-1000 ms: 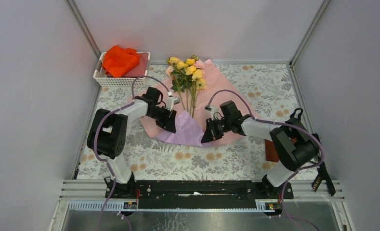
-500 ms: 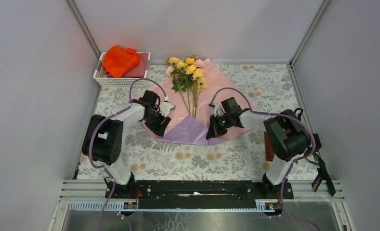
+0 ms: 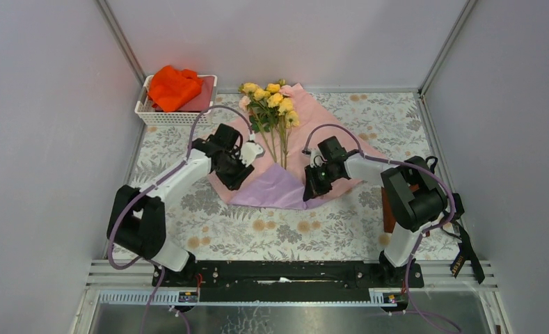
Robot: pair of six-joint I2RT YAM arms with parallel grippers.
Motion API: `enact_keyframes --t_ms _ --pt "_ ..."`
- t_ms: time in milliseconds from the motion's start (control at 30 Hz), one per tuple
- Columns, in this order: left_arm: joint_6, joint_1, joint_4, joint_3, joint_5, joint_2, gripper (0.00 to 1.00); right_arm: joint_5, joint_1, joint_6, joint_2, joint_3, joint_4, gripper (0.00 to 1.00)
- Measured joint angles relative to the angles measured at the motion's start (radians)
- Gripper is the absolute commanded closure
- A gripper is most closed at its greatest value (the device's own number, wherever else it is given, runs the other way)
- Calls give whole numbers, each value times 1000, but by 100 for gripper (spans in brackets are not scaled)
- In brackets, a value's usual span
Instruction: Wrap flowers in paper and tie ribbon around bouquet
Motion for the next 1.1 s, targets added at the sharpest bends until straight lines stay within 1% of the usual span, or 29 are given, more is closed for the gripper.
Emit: enact_keyframes --t_ms 100,167,267,400,467,533,567,700,767,800,833,933,1000,1100 --pt "-6 -42 9 78 14 -17 59 2 0 3 0 0 -18 90" --pt "-10 -102 42 74 28 -5 61 5 -1 9 0 0 -24 84" --pt "-24 -159 85 49 42 63 65 29 -1 21 0 0 -38 79" --pt "-40 -170 125 39 34 190 66 75 -2 34 -15 0 -64 69" --pt "-43 -168 145 16 30 210 66 121 -6 36 -45 -2 -89 67" --pt "-48 -167 160 2 31 199 66 180 -12 37 -89 -4 -119 69" --pt "-49 -167 164 -2 31 197 66 227 -16 40 -121 -4 -137 71" --pt "-54 -165 195 -32 35 175 66 385 6 49 -222 -2 -184 86" --pt "-56 -165 209 -43 37 167 66 409 55 55 -262 0 -178 92" --pt "-56 -165 211 -46 37 165 66 386 81 66 -275 -3 -156 96" --pt "-57 -165 216 -48 38 163 66 341 102 92 -288 -18 -100 98" --pt "-57 -165 218 -51 39 161 66 196 133 178 -289 -80 78 100" --pt "-57 -165 218 -51 39 161 66 114 132 228 -238 -105 164 100" --pt "-56 -165 222 -56 38 157 65 57 122 266 -143 -132 232 100"
